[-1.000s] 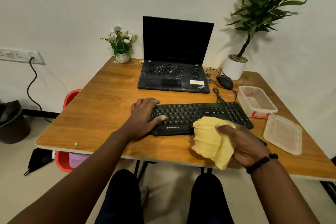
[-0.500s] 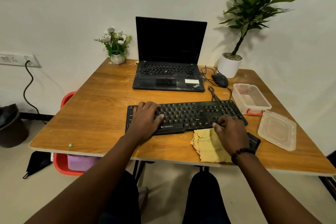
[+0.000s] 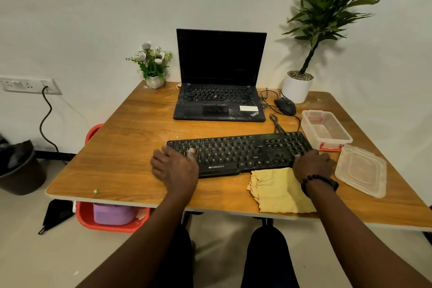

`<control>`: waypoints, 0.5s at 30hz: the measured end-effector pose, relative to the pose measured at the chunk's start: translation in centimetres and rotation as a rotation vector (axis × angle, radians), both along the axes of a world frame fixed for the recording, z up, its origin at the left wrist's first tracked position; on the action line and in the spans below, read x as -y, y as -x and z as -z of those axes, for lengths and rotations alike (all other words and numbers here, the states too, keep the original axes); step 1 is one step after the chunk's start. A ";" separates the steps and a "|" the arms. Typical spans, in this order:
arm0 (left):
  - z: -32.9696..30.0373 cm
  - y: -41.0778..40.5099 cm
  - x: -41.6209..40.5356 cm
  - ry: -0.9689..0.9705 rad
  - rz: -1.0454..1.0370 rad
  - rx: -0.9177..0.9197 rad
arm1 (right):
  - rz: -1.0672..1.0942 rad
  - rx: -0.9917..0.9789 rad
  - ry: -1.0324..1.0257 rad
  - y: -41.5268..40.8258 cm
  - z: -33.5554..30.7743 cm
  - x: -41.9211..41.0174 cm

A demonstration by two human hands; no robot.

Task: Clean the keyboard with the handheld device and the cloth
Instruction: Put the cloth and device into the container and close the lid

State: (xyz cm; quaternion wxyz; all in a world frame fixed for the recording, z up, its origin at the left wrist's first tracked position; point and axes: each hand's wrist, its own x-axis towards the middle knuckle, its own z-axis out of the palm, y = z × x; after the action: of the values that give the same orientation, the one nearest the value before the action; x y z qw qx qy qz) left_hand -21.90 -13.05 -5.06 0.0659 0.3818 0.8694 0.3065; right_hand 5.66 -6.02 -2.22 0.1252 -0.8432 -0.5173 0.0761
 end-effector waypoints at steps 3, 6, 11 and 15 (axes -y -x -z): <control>-0.7 1.6 -0.9 0.130 -0.073 0.096 | 0.037 -0.070 0.054 0.0 0.4 -1.2; -0.8 2.8 -2.3 0.180 -0.040 0.175 | 0.093 -0.082 0.101 -0.2 0.0 -2.3; -1.0 5.1 -4.5 0.148 -0.155 0.380 | 0.102 -0.143 0.154 -0.7 -0.6 -4.7; -1.5 7.5 -6.2 0.069 -0.216 0.386 | 0.049 -0.180 0.080 -0.5 -0.5 -5.9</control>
State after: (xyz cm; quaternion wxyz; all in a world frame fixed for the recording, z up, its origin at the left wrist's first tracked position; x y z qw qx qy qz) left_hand -29.39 -6.82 -3.58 0.2110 0.2183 0.8864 0.3494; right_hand 6.12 -0.10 -1.70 0.1391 -0.8498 -0.4795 0.1691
